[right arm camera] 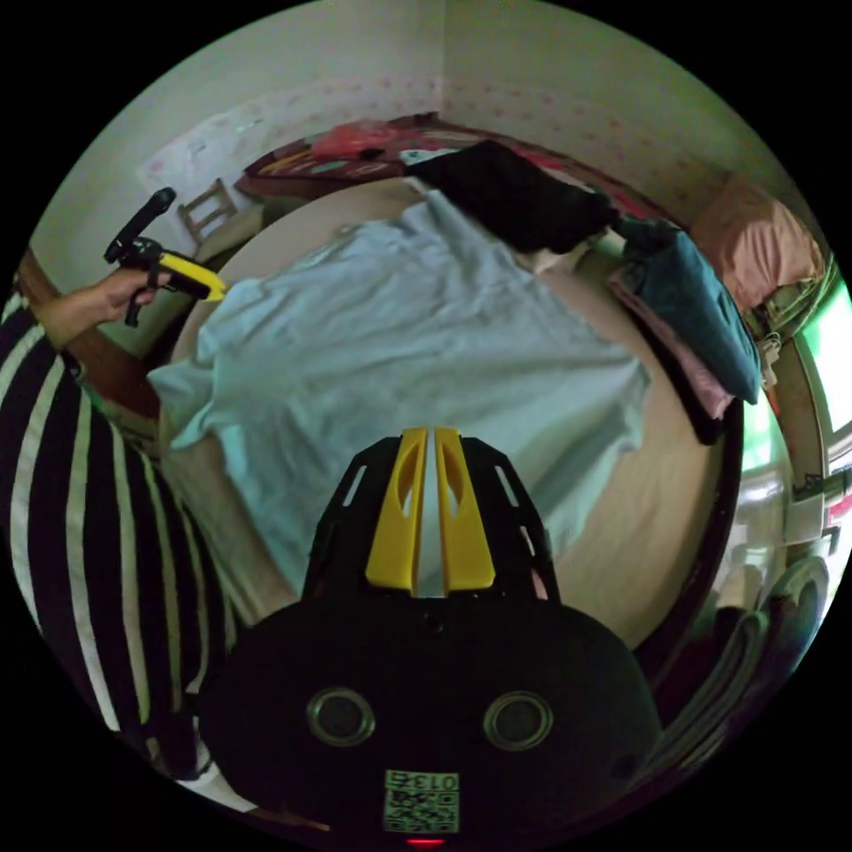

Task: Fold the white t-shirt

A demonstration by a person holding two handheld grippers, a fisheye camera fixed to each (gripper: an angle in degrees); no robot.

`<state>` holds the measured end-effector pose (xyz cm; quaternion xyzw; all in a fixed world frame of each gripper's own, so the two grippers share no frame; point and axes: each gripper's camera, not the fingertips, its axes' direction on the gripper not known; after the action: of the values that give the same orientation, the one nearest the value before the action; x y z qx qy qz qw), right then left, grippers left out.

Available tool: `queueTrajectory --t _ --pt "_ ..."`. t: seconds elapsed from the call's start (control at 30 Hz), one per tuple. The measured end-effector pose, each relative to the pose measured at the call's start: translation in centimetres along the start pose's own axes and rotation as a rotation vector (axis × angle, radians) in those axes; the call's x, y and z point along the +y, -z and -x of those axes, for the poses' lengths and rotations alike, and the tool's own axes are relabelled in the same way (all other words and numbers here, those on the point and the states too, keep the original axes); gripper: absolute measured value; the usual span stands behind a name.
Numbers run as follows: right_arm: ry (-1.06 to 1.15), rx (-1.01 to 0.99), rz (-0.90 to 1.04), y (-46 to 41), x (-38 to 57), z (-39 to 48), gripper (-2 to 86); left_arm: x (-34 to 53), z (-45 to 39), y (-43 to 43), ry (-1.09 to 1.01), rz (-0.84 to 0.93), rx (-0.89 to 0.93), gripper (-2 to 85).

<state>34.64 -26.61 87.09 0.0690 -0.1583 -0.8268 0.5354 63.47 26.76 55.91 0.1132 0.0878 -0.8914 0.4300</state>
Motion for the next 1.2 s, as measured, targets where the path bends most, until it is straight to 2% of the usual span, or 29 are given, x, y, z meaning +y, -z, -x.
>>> queueTrajectory --t 0.1,0.23,0.3,0.37,0.57,0.67,0.77,0.83,0.93,1.1,1.2 --pt "0.051 -0.031 0.074 -0.2 2.4 5.1 1.5 1.4 -1.2 -1.8 0.023 0.023 0.025 9.3" --pt "0.099 -0.018 0.169 -0.3 5.4 9.1 1.7 1.0 -2.2 -3.0 0.025 0.030 0.003 2.7" --pt "0.081 0.014 0.238 -0.5 7.1 10.5 1.8 1.0 -2.5 -2.7 0.017 0.048 0.034 2.0" --pt "0.019 0.042 0.240 -0.2 8.3 10.9 1.9 1.8 -2.9 -1.9 0.019 0.009 0.001 2.0" --pt "-0.138 0.102 0.257 0.3 11.5 12.2 5.5 5.8 -2.7 -2.5 0.113 0.015 0.121 8.7" --pt "-0.140 0.122 0.235 0.6 12.7 13.4 7.2 7.5 -5.9 -0.9 -0.048 -0.039 0.109 10.3" --pt "-0.079 0.142 0.221 0.2 12.8 15.2 7.6 8.7 -12.0 -0.4 -0.366 -0.031 0.006 11.0" --pt "-0.023 0.154 0.211 -0.2 12.6 16.2 7.6 9.3 -16.7 -1.7 -0.601 0.013 -0.081 11.2" --pt "0.041 0.183 0.217 -1.0 12.3 17.3 7.8 9.4 -20.2 -3.8 -0.770 0.076 -0.218 11.4" --pt "0.066 0.158 0.242 -1.8 12.3 17.5 4.6 7.9 -21.6 -4.9 -0.830 0.111 -0.257 7.7" --pt "0.038 0.158 0.242 -1.6 12.1 17.4 2.4 6.3 -21.1 -4.7 -0.796 0.146 -0.181 3.5"
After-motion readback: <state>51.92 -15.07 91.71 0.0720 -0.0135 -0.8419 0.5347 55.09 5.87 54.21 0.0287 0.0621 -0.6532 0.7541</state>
